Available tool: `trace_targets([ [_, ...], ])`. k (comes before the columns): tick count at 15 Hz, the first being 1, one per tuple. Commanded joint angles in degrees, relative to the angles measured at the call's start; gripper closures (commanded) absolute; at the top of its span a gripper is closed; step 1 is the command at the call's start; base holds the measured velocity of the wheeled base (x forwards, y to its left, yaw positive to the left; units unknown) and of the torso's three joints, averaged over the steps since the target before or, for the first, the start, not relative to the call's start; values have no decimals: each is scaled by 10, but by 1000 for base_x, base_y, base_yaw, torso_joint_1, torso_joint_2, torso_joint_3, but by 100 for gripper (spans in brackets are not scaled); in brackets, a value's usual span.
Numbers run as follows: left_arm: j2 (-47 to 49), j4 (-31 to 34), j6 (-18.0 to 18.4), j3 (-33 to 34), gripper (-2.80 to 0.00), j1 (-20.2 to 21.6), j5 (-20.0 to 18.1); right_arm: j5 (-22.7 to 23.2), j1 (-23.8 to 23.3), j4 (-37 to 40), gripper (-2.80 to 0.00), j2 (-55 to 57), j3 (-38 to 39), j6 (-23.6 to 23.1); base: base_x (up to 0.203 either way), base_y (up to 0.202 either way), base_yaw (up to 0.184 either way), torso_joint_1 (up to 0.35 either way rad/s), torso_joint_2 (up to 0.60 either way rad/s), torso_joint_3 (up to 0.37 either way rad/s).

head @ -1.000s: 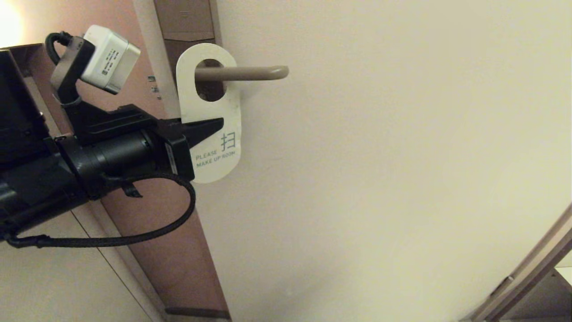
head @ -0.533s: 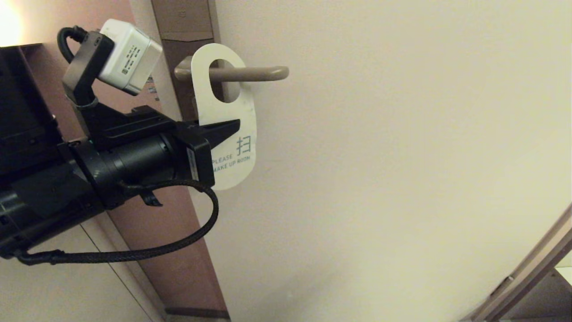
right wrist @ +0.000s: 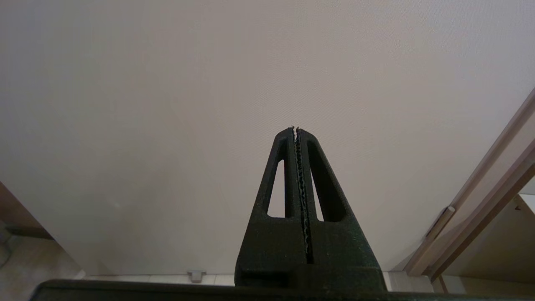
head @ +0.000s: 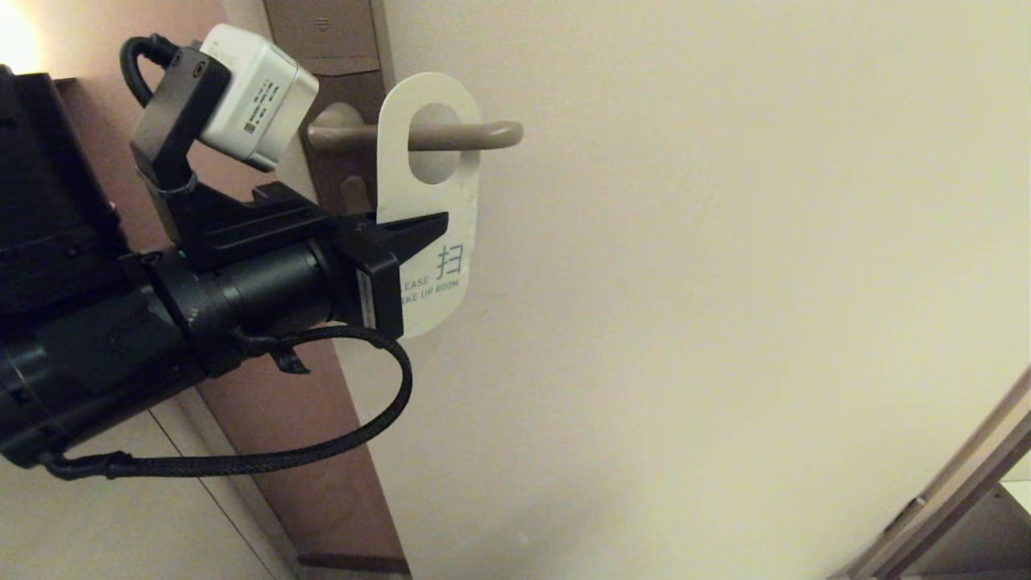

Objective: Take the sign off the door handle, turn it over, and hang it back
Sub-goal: Take down the sign

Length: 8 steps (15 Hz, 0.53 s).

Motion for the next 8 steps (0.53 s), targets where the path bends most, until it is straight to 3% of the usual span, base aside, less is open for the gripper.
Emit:
trace_targets([
  [1, 11, -2, 0, -12, 0, 0, 1, 0, 0, 0, 0, 0, 0, 0, 0, 0, 0, 0, 0, 0],
  [8, 25, -2, 0, -24, 0, -2, 0, 0, 0, 0, 0, 0, 0, 0, 0, 0, 0, 0, 0, 0],
])
